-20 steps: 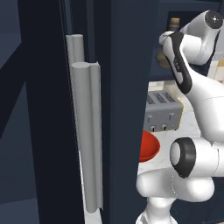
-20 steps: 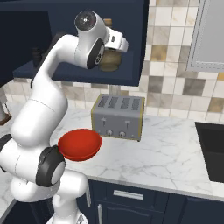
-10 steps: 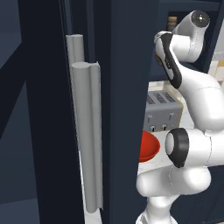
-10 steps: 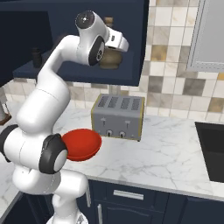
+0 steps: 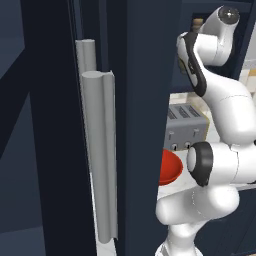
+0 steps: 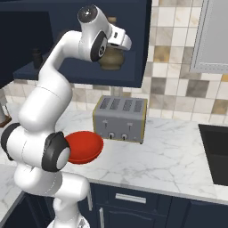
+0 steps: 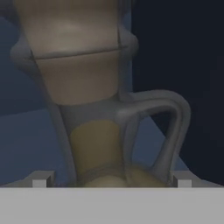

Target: Retrieve the bottle and the shaker from the cabinet and place them next to the mixing bowl on the counter. Then add garlic from the fridge to the mixing bowl.

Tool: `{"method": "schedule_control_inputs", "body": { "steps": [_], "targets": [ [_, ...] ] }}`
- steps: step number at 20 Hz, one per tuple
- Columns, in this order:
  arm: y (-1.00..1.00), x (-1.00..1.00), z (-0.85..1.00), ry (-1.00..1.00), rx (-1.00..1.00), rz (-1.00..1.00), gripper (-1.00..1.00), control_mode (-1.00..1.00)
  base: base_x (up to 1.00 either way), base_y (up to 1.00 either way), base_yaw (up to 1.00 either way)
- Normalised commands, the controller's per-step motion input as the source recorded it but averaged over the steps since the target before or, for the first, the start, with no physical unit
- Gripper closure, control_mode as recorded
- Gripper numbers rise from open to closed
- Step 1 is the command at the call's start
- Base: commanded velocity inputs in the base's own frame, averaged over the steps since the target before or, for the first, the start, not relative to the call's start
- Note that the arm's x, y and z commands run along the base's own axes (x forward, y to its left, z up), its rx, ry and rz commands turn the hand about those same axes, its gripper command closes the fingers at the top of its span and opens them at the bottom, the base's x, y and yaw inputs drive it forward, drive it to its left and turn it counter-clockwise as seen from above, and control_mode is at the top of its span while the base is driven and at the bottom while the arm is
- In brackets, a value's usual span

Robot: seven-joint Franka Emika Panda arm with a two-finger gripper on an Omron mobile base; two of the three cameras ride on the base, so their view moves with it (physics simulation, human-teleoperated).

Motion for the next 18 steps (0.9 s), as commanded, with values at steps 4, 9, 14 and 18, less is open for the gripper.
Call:
{"method": "schedule_control_inputs", "body": {
  "steps": [4,9,14,18],
  "targets": [
    [0.0,0.0,-0.1,0.0,0.0,0.0,-1.0,-1.0,0.0,0.0,0.0],
    [0.0,0.0,-0.16,0.0,0.0,0.0,-1.0,-1.0,0.0,0.0,0.0],
    [0.0,0.01,-0.07,0.0,-0.01,-0.02,-1.0,-1.0,0.0,0.0,0.0],
    [0.2,0.01,0.0,0.0,0.0,-0.01,-1.0,-1.0,0.0,0.0,0.0]
  ]
}}
